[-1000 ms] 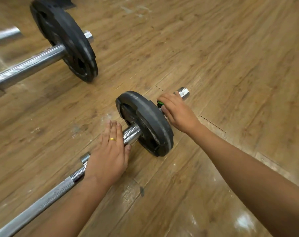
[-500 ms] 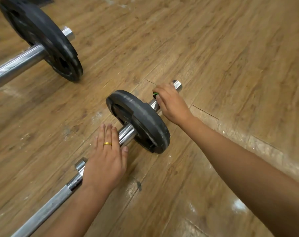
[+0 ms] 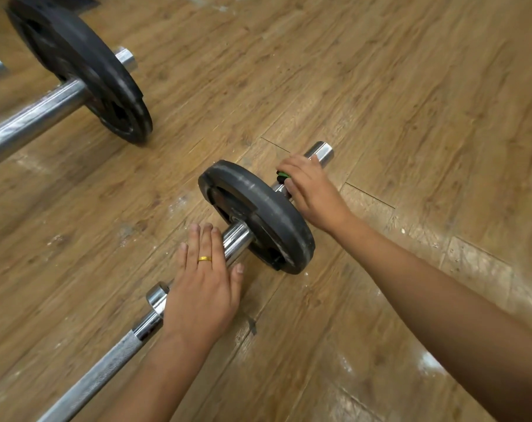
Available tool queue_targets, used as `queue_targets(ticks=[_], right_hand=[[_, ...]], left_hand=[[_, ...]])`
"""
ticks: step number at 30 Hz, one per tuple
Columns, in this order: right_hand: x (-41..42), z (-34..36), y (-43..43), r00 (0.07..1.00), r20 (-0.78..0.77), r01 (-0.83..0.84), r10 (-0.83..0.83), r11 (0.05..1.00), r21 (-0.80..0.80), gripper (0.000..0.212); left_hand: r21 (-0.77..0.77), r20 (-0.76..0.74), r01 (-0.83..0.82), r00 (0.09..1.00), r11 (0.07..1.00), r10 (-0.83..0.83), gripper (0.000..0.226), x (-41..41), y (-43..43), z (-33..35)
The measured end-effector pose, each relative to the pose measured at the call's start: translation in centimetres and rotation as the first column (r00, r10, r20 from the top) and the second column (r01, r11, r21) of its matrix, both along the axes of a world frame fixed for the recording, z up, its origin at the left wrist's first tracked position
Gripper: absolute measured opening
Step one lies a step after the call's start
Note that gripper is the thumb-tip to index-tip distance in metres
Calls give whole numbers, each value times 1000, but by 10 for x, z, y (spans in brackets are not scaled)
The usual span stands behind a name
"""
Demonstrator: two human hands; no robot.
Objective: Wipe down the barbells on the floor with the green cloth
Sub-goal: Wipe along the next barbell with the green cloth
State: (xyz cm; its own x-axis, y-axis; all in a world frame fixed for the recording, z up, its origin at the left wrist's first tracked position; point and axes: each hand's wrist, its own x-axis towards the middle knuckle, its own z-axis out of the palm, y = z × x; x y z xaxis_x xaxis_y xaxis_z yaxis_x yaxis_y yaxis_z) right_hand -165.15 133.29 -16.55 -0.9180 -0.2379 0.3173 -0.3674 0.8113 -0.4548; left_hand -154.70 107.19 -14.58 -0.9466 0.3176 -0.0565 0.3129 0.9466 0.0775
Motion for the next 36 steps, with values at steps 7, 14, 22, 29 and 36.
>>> queue_targets(ticks=[7,14,22,29,36], right_hand=[[-15,18,11,984,73,165,-165,986,0,30],[1,17,16,993,89,80,-82,996,31,32],[15,8,-1,980,97,181,-173,981,-76,29],[4,20,39,960,137,252,-246,967,-30,32],[39,19,55,984,141,103,-108,994,40,32]], left_hand=[[30,37,4,999,1000,-5,81,8,3,3],[65,37,12,999,998,-14,80,19,8,3],[47,26,25,999,999,-26,78,33,15,0],[66,10,44,999,997,-45,77,51,24,-2],[80,58,69,996,994,-74,77,77,40,0]])
